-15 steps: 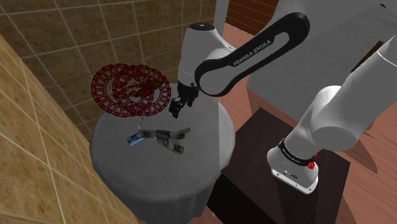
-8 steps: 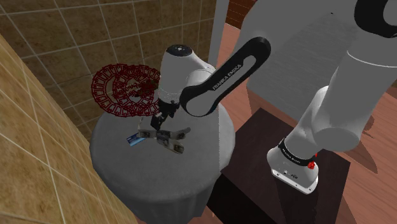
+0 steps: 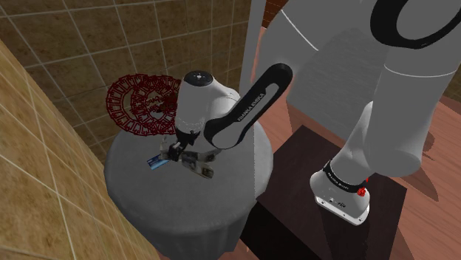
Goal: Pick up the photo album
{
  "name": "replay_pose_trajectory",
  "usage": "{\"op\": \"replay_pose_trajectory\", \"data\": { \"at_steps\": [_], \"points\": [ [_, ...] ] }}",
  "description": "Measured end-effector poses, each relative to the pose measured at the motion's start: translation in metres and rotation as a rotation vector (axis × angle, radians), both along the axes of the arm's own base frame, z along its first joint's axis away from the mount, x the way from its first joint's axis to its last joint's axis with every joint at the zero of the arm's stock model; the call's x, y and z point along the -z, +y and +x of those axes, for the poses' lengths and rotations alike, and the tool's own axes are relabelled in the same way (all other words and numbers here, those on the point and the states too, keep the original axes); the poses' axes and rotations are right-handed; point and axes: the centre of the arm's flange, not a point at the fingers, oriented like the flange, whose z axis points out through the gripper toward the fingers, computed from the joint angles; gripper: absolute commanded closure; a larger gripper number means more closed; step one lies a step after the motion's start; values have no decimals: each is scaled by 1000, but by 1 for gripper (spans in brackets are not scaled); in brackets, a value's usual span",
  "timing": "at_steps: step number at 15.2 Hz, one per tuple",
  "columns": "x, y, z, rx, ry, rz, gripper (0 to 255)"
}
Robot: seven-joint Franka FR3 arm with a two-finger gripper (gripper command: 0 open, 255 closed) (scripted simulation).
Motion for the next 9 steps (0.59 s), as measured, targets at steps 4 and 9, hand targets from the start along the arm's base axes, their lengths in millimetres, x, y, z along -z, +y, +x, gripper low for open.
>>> {"op": "replay_pose_trajectory", "data": {
  "at_steps": [4, 9],
  "points": [
    [13, 0, 1, 0, 0, 0, 255],
    [13, 1, 2, -1, -2, 1, 255]
  ]
}}
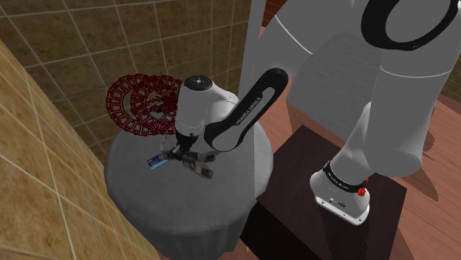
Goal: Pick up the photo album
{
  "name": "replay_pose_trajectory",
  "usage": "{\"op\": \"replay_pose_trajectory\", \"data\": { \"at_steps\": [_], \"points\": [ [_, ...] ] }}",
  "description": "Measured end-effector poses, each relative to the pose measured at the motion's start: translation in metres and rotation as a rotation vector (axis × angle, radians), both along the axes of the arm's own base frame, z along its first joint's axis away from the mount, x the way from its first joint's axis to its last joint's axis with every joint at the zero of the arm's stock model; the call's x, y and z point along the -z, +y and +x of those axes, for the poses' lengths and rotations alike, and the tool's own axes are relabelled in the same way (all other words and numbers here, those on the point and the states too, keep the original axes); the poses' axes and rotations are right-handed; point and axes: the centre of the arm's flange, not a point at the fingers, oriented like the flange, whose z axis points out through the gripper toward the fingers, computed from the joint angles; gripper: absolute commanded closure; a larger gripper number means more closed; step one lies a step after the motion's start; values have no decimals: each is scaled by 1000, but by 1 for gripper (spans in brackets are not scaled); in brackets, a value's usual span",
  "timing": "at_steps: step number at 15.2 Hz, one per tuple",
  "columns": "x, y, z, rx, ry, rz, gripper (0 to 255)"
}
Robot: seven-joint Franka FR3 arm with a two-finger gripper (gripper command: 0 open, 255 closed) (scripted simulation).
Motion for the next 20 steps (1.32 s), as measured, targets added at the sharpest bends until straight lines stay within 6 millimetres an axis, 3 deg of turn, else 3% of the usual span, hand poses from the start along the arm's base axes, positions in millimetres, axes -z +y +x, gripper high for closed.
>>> {"op": "replay_pose_trajectory", "data": {
  "at_steps": [6, 20],
  "points": [
    [-5, -1, 0, 0, 1, 0, 255],
    [-76, -1, 0, 0, 1, -1, 255]
  ]
}}
